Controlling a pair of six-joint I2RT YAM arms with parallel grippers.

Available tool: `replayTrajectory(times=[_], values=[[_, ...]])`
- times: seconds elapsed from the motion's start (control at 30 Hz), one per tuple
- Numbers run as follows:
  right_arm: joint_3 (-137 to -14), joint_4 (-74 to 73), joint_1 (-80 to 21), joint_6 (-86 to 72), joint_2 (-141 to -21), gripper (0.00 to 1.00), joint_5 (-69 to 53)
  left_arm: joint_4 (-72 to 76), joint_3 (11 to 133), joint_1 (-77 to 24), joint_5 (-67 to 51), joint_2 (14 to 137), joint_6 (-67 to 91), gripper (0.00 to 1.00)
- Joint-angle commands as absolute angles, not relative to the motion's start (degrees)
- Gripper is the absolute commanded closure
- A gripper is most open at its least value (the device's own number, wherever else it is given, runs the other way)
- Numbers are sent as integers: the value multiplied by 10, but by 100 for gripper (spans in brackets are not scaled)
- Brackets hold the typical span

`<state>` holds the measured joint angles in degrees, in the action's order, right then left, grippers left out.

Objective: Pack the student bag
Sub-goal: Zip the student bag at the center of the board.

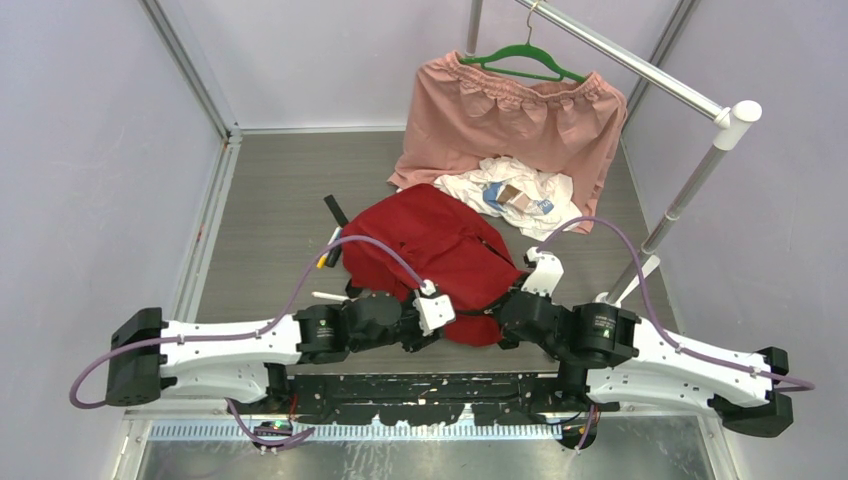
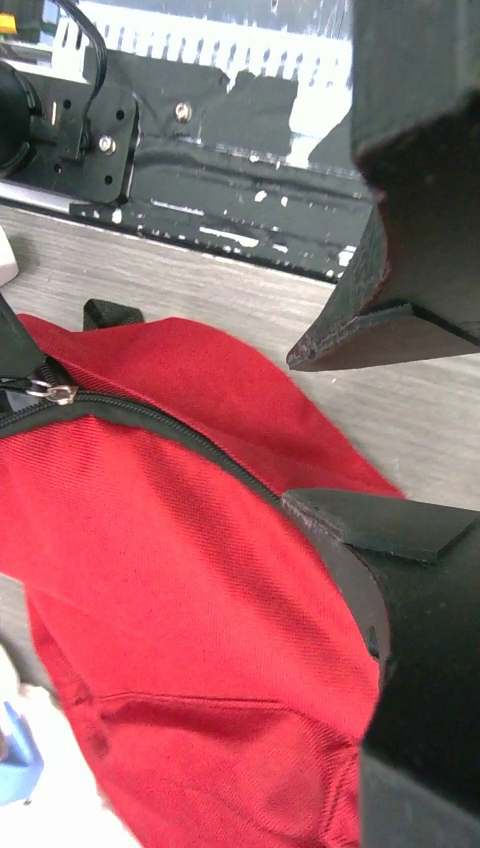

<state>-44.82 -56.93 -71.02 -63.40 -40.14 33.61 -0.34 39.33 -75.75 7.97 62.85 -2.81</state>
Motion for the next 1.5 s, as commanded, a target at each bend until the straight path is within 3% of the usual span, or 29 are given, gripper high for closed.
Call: replayTrajectory(times=[0.0, 0.17, 0.53, 0.63, 0.67, 0.73, 0.77, 1.0, 1.47], values=[[-466, -570, -709, -648, -388, 99, 371, 96, 414, -763, 97, 664, -122, 48], [-467, -565, -709, -646, -393, 99, 365, 123, 437, -785, 125, 726, -178, 41], [-468, -558, -710, -645, -398, 99, 357, 177, 468, -775, 127, 827, -195, 42], [-467, -569, -709, -656, -386, 99, 366, 176, 466, -755, 97, 829, -164, 53], [-465, -569, -709, -658, -381, 99, 367, 171, 465, -751, 85, 826, -160, 64], [-460, -570, -710, -664, -370, 99, 369, 159, 468, -747, 62, 821, -161, 96], [-459, -572, -709, -667, -365, 99, 373, 154, 470, -747, 61, 819, -161, 100], [-474, -646, -709, -682, -359, 99, 445, 125, 427, -746, 74, 742, -116, 100], [-453, -672, -710, -687, -351, 99, 434, 80, 241, -744, 251, 390, -73, 100]])
